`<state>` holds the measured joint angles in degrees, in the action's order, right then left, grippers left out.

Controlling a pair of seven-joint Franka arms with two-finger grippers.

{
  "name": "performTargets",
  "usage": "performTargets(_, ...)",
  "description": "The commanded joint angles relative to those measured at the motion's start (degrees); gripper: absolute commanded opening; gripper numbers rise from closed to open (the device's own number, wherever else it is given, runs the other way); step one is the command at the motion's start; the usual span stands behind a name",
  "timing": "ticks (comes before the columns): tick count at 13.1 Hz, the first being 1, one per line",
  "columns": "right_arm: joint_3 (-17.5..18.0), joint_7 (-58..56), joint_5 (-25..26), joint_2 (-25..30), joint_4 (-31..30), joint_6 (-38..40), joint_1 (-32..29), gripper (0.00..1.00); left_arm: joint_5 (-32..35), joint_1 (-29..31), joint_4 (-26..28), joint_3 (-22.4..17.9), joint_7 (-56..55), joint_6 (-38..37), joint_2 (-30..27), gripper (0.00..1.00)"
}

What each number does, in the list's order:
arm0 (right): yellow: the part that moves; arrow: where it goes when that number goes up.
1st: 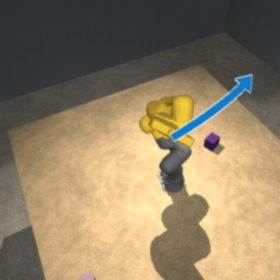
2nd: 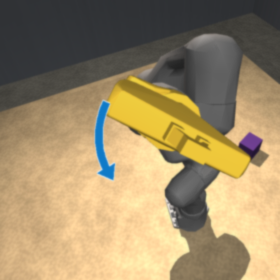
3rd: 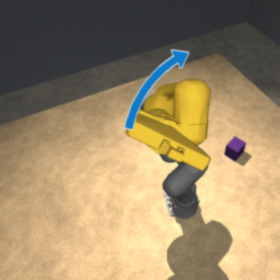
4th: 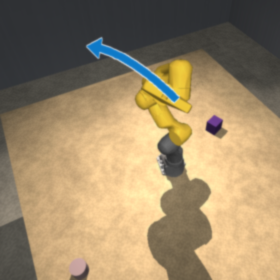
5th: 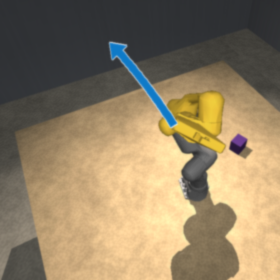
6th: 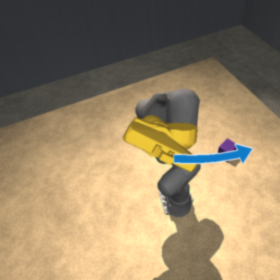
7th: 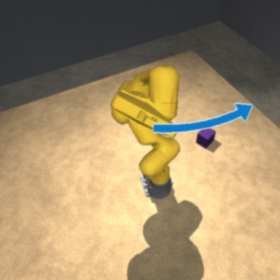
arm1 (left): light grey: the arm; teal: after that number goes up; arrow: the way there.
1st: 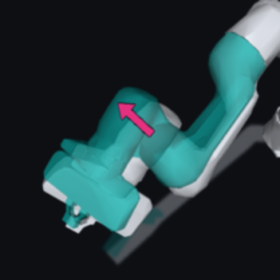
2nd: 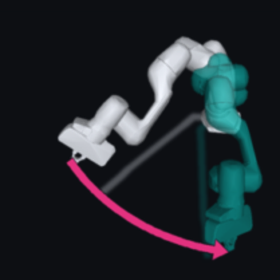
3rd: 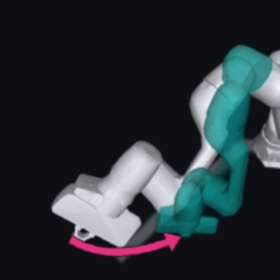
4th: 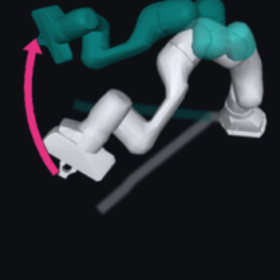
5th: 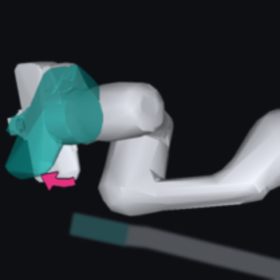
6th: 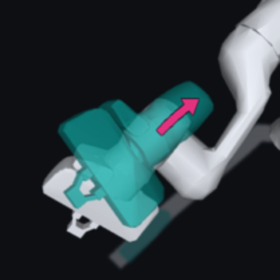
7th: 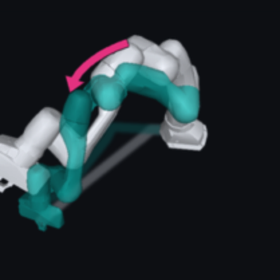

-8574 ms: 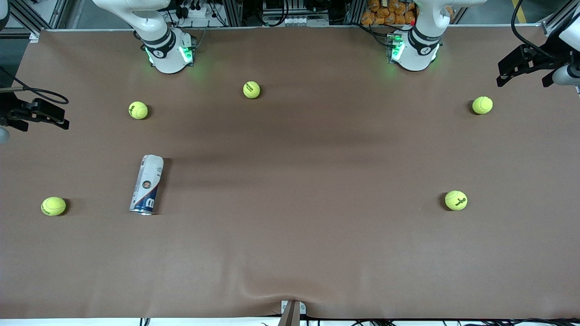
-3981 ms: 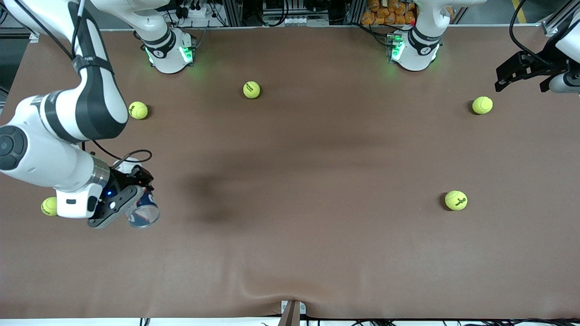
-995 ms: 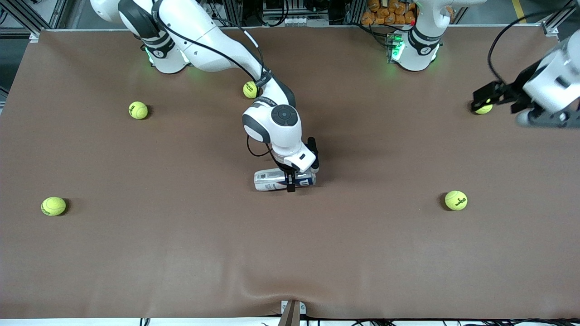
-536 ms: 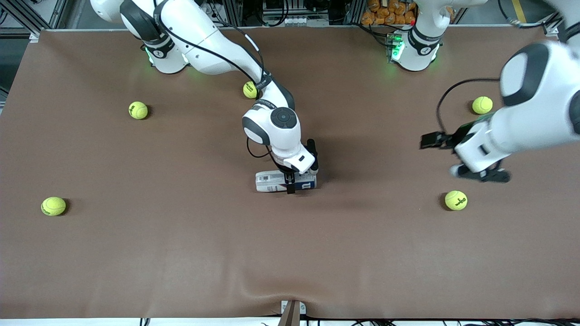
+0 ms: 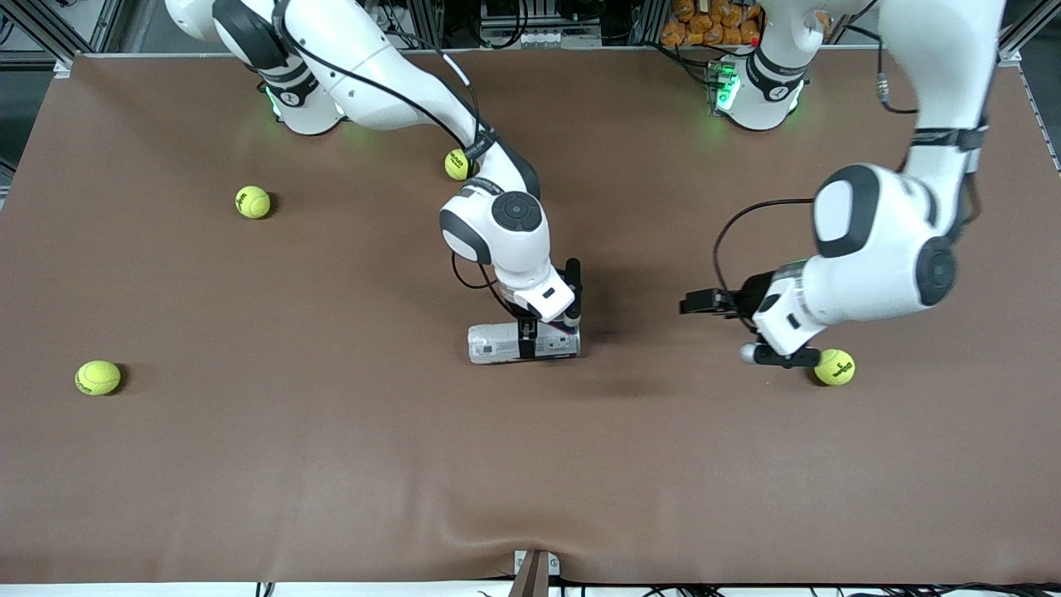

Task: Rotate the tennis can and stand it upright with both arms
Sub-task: 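Hold the can with the right gripper while the left gripper reaches its base, then grasp the can base with the left gripper while the right gripper releases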

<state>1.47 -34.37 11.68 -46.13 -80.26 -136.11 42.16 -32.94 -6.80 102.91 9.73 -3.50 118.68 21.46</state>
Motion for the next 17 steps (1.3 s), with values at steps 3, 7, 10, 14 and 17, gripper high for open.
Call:
performTargets(3, 0.4, 0.7, -10.3, 5.5, -1.1, 5.9, -2.9, 1.0, -18.8, -3.0, 4.0, 0.7, 1.7, 11.3, 5.8, 1.0)
performTargets(7, 0.5, 0.5, -15.4, 6.5, -1.2, 6.2, -9.0, 1.0, -41.4, -6.5, 4.1, 0.9, 14.4, 14.3, 11.6, 1.0)
performTargets(10, 0.4, 2.5, -16.6, 8.3, -1.3, 8.9, -13.1, 1.0, -47.1, -6.8, 4.1, 1.0, 18.6, 14.3, 15.0, 0.98)
performTargets(14, 0.1, 6.8, -16.3, 14.1, -4.0, 11.9, -18.1, 1.0, -55.6, -9.3, 4.0, 1.0, 24.3, 14.3, 17.2, 0.89)
performTargets(17, -0.2, 6.9, -16.3, 18.2, -4.9, 14.8, -25.2, 1.0, -58.0, -9.5, 2.8, 1.1, 25.8, 14.3, 19.3, 0.81)
